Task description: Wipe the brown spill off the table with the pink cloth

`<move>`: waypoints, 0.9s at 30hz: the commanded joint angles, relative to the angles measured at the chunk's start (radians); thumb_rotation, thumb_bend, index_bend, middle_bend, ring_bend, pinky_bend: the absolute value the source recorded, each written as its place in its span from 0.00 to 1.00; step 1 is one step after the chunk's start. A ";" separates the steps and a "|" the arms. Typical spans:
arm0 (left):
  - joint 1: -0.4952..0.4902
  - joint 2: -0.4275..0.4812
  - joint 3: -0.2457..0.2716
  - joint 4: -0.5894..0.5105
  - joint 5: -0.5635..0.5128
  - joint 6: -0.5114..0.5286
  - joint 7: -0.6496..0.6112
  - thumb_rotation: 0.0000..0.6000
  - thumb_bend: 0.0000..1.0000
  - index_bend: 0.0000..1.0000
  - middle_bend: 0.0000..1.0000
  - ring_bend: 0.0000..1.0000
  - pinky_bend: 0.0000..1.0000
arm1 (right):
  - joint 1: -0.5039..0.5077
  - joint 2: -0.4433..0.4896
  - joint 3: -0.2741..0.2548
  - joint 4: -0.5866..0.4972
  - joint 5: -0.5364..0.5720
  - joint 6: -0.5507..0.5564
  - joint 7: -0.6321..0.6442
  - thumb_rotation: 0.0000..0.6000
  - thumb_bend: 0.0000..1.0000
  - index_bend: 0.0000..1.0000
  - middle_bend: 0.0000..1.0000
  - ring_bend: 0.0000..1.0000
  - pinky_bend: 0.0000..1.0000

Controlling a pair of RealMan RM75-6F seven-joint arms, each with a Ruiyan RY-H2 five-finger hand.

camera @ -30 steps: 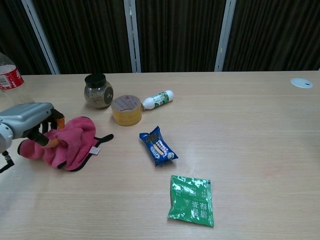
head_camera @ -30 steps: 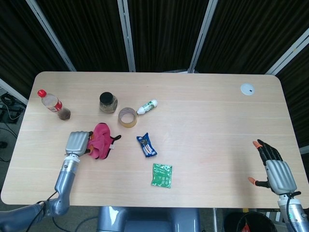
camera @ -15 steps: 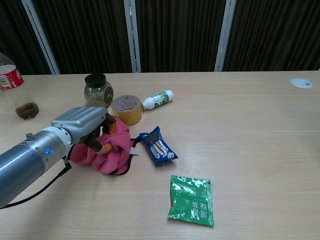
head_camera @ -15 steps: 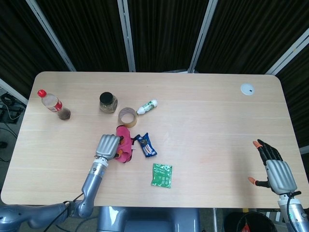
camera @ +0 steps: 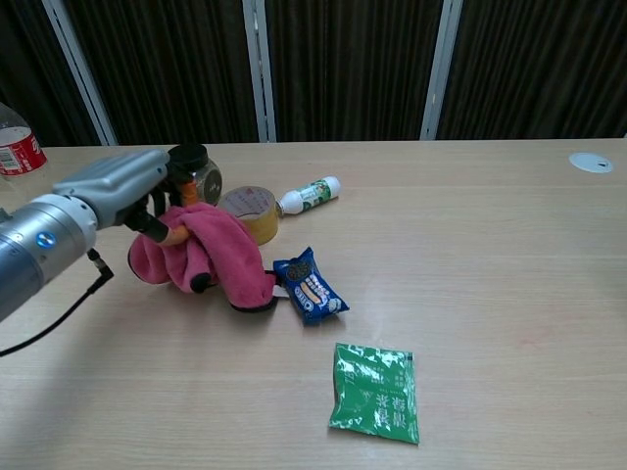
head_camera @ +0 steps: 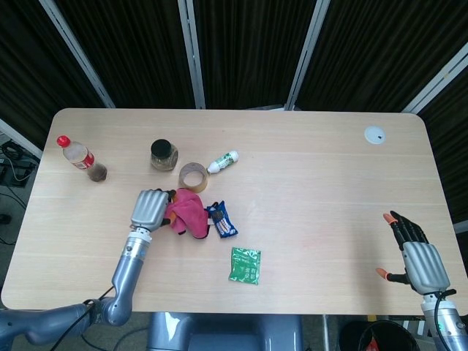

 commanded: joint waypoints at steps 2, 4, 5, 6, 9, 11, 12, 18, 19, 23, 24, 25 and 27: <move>0.041 0.122 -0.013 -0.037 -0.006 0.001 -0.050 1.00 0.58 0.81 0.57 0.48 0.55 | 0.000 -0.002 0.000 -0.002 0.004 -0.001 -0.010 1.00 0.00 0.04 0.00 0.00 0.08; 0.051 0.154 -0.008 -0.039 -0.007 -0.005 -0.064 1.00 0.58 0.81 0.56 0.48 0.54 | 0.000 -0.002 0.000 -0.003 0.006 -0.001 -0.016 1.00 0.00 0.04 0.00 0.00 0.08; 0.057 0.169 -0.005 -0.038 -0.006 -0.006 -0.073 1.00 0.58 0.80 0.56 0.47 0.54 | 0.000 -0.002 0.001 -0.004 0.007 -0.001 -0.019 1.00 0.00 0.04 0.00 0.00 0.08; 0.064 0.183 -0.001 -0.038 -0.006 -0.008 -0.084 1.00 0.58 0.79 0.55 0.47 0.53 | -0.001 -0.002 0.000 -0.006 0.009 -0.002 -0.021 1.00 0.00 0.04 0.00 0.00 0.08; 0.092 0.228 0.018 -0.041 0.000 -0.013 -0.123 1.00 0.56 0.75 0.51 0.44 0.51 | 0.000 -0.002 0.000 -0.008 0.013 -0.005 -0.025 1.00 0.00 0.04 0.00 0.00 0.08; 0.107 0.257 0.039 -0.044 0.016 -0.018 -0.141 1.00 0.53 0.71 0.46 0.40 0.49 | 0.000 -0.001 0.001 -0.009 0.014 -0.007 -0.026 1.00 0.00 0.04 0.00 0.00 0.08; 0.119 0.280 0.057 -0.042 0.030 -0.023 -0.154 1.00 0.51 0.68 0.41 0.35 0.45 | 0.001 -0.001 0.000 -0.009 0.013 -0.007 -0.027 1.00 0.00 0.04 0.00 0.00 0.08; 0.148 0.374 0.113 -0.069 0.044 -0.077 -0.185 1.00 0.20 0.30 0.03 0.01 0.12 | -0.001 0.000 -0.001 -0.013 0.013 -0.005 -0.032 1.00 0.00 0.04 0.00 0.00 0.08; 0.148 0.385 0.119 -0.075 0.041 -0.081 -0.176 1.00 0.13 0.21 0.00 0.00 0.08 | -0.001 0.000 -0.001 -0.014 0.014 -0.006 -0.034 1.00 0.00 0.04 0.00 0.00 0.08; 0.149 0.422 0.132 -0.102 0.022 -0.094 -0.136 1.00 0.01 0.09 0.00 0.00 0.00 | -0.001 0.002 -0.002 -0.017 0.016 -0.008 -0.038 1.00 0.00 0.04 0.00 0.00 0.08; 0.147 0.435 0.135 -0.114 0.014 -0.097 -0.123 1.00 0.00 0.08 0.00 0.00 0.00 | -0.001 0.002 -0.002 -0.017 0.015 -0.007 -0.040 1.00 0.00 0.04 0.00 0.00 0.08; 0.147 0.452 0.139 -0.128 0.008 -0.102 -0.111 1.00 0.00 0.07 0.00 0.00 0.00 | -0.002 0.002 -0.002 -0.017 0.015 -0.006 -0.041 1.00 0.00 0.04 0.00 0.00 0.08; 0.150 0.476 0.140 -0.157 0.000 -0.103 -0.109 1.00 0.00 0.06 0.00 0.00 0.00 | -0.002 0.002 -0.002 -0.018 0.015 -0.005 -0.041 1.00 0.00 0.04 0.00 0.00 0.08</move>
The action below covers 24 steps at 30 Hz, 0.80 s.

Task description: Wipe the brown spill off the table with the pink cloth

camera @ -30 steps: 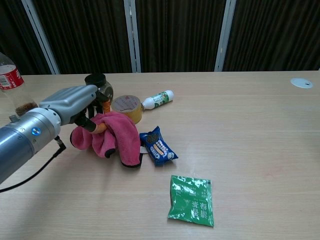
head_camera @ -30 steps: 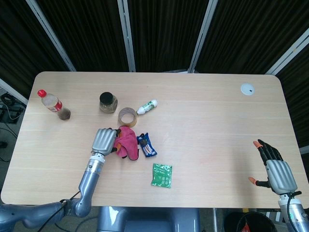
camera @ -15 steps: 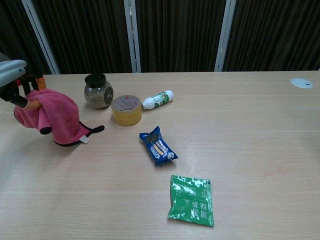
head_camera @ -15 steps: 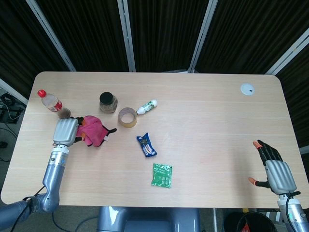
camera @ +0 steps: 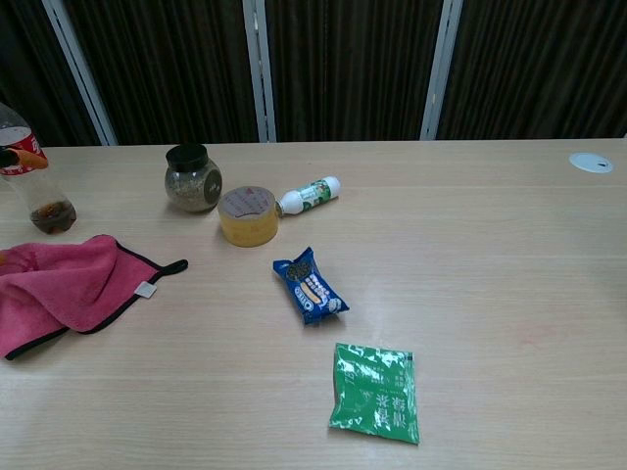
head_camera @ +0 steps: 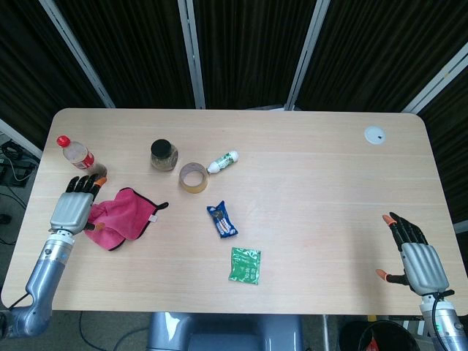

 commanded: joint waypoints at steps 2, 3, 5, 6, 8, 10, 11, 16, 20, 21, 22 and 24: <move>0.010 0.057 0.010 -0.071 -0.023 -0.006 0.004 1.00 0.00 0.06 0.00 0.00 0.00 | -0.001 0.001 0.000 -0.001 -0.001 0.001 0.002 1.00 0.00 0.04 0.00 0.00 0.08; 0.015 0.068 0.012 -0.088 -0.024 -0.003 -0.002 1.00 0.00 0.06 0.00 0.00 0.00 | -0.001 0.001 0.000 0.000 -0.002 0.002 0.003 1.00 0.00 0.04 0.00 0.00 0.08; 0.035 0.098 0.016 -0.130 -0.018 0.020 -0.024 1.00 0.00 0.06 0.00 0.00 0.00 | -0.001 0.001 0.000 0.002 -0.004 0.004 0.004 1.00 0.00 0.04 0.00 0.00 0.08; 0.046 0.111 0.019 -0.146 -0.018 0.034 -0.028 1.00 0.00 0.06 0.00 0.00 0.00 | -0.001 0.001 0.000 0.003 -0.005 0.004 0.005 1.00 0.00 0.04 0.00 0.00 0.08; 0.076 0.136 0.025 -0.185 -0.006 0.075 -0.052 1.00 0.00 0.06 0.00 0.00 0.00 | -0.001 0.000 0.000 0.004 -0.006 0.004 0.006 1.00 0.00 0.04 0.00 0.00 0.08; 0.104 0.152 0.034 -0.201 0.028 0.117 -0.083 1.00 0.00 0.06 0.00 0.00 0.00 | 0.000 -0.001 0.000 0.006 -0.008 0.004 0.005 1.00 0.00 0.04 0.00 0.00 0.08; 0.116 0.156 0.038 -0.203 0.050 0.136 -0.100 1.00 0.00 0.06 0.00 0.00 0.00 | 0.000 -0.001 0.000 0.006 -0.008 0.005 0.005 1.00 0.00 0.04 0.00 0.00 0.08; 0.204 0.185 0.078 -0.199 0.204 0.280 -0.202 1.00 0.00 0.05 0.00 0.00 0.00 | -0.003 -0.004 0.002 0.009 -0.015 0.017 0.004 1.00 0.00 0.04 0.00 0.00 0.08; 0.258 0.194 0.112 -0.168 0.307 0.367 -0.246 1.00 0.00 0.02 0.00 0.00 0.00 | -0.005 -0.007 0.003 0.012 -0.019 0.025 0.002 1.00 0.00 0.04 0.00 0.00 0.08; 0.275 0.188 0.124 -0.147 0.342 0.398 -0.259 1.00 0.00 0.01 0.00 0.00 0.00 | -0.006 -0.009 0.004 0.014 -0.022 0.029 -0.001 1.00 0.00 0.04 0.00 0.00 0.08; 0.287 0.183 0.132 -0.135 0.365 0.418 -0.269 1.00 0.00 0.00 0.00 0.00 0.00 | -0.005 -0.010 0.005 0.015 -0.023 0.032 -0.004 1.00 0.00 0.04 0.00 0.00 0.08; 0.311 0.172 0.148 -0.115 0.406 0.452 -0.296 1.00 0.00 0.00 0.00 0.00 0.00 | -0.007 -0.013 0.004 0.018 -0.025 0.036 -0.009 1.00 0.00 0.04 0.00 0.00 0.08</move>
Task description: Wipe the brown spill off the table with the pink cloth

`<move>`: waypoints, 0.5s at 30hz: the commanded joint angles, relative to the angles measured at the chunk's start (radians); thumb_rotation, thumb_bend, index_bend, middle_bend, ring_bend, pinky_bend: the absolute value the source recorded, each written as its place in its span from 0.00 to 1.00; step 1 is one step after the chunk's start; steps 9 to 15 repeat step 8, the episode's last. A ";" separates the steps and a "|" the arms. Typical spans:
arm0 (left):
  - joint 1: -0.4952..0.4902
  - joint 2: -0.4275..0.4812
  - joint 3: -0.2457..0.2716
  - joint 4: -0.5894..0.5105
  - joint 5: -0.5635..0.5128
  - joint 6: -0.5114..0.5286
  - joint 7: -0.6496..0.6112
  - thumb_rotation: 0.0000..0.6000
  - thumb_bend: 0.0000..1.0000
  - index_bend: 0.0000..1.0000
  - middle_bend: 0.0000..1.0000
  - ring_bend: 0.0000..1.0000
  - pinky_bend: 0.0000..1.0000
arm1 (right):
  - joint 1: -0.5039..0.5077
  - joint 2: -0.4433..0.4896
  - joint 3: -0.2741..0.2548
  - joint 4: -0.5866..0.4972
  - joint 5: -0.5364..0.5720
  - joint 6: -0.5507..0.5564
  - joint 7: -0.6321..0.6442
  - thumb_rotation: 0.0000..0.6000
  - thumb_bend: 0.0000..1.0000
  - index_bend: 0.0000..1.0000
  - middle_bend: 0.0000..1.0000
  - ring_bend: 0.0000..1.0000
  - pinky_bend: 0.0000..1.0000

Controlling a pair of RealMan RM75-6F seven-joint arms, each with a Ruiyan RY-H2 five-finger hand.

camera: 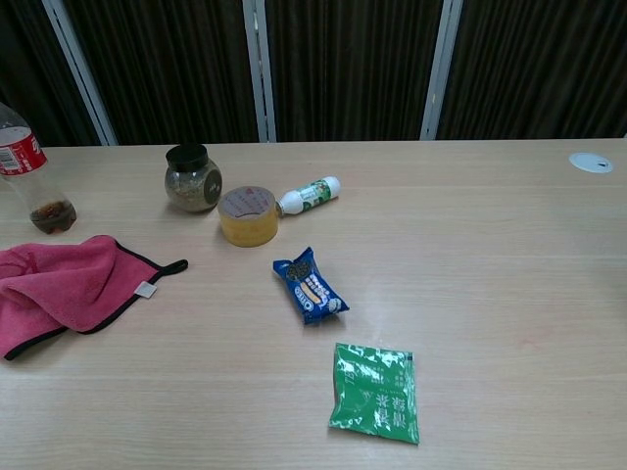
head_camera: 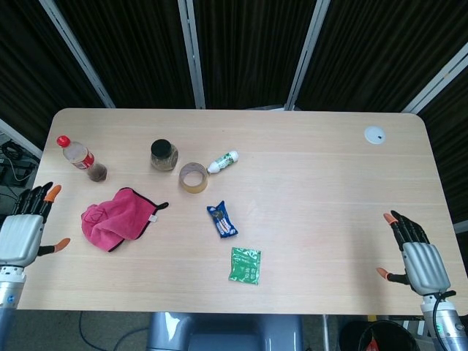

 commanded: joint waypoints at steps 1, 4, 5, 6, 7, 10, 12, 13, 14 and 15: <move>0.062 -0.012 0.046 0.045 0.081 0.067 -0.060 1.00 0.00 0.00 0.00 0.00 0.00 | -0.003 -0.006 0.000 0.006 -0.001 0.006 -0.007 1.00 0.00 0.04 0.00 0.00 0.08; 0.080 -0.007 0.061 0.047 0.093 0.071 -0.063 1.00 0.00 0.00 0.00 0.00 0.00 | -0.003 -0.009 0.003 0.007 0.001 0.009 -0.007 1.00 0.00 0.04 0.00 0.00 0.08; 0.083 -0.006 0.063 0.047 0.094 0.070 -0.062 1.00 0.00 0.00 0.00 0.00 0.00 | -0.003 -0.009 0.003 0.007 0.001 0.009 -0.007 1.00 0.00 0.04 0.00 0.00 0.08; 0.086 -0.004 0.064 0.047 0.094 0.069 -0.062 1.00 0.00 0.00 0.00 0.00 0.00 | -0.003 -0.010 0.003 0.008 0.000 0.010 -0.007 1.00 0.00 0.04 0.00 0.00 0.08; 0.088 -0.003 0.064 0.046 0.096 0.069 -0.062 1.00 0.00 0.00 0.00 0.00 0.00 | -0.003 -0.011 0.003 0.009 -0.002 0.011 -0.007 1.00 0.00 0.04 0.00 0.00 0.08; 0.090 -0.002 0.063 0.046 0.097 0.069 -0.064 1.00 0.00 0.00 0.00 0.00 0.00 | -0.003 -0.011 0.003 0.009 -0.004 0.013 -0.009 1.00 0.00 0.04 0.00 0.00 0.08; 0.090 -0.002 0.063 0.046 0.097 0.069 -0.064 1.00 0.00 0.00 0.00 0.00 0.00 | -0.003 -0.011 0.003 0.009 -0.004 0.013 -0.009 1.00 0.00 0.04 0.00 0.00 0.08; 0.090 -0.002 0.063 0.046 0.097 0.069 -0.064 1.00 0.00 0.00 0.00 0.00 0.00 | -0.003 -0.011 0.003 0.009 -0.004 0.013 -0.009 1.00 0.00 0.04 0.00 0.00 0.08; 0.090 -0.002 0.063 0.046 0.097 0.069 -0.064 1.00 0.00 0.00 0.00 0.00 0.00 | -0.003 -0.011 0.003 0.009 -0.004 0.013 -0.009 1.00 0.00 0.04 0.00 0.00 0.08; 0.090 -0.002 0.063 0.046 0.097 0.069 -0.064 1.00 0.00 0.00 0.00 0.00 0.00 | -0.003 -0.011 0.003 0.009 -0.004 0.013 -0.009 1.00 0.00 0.04 0.00 0.00 0.08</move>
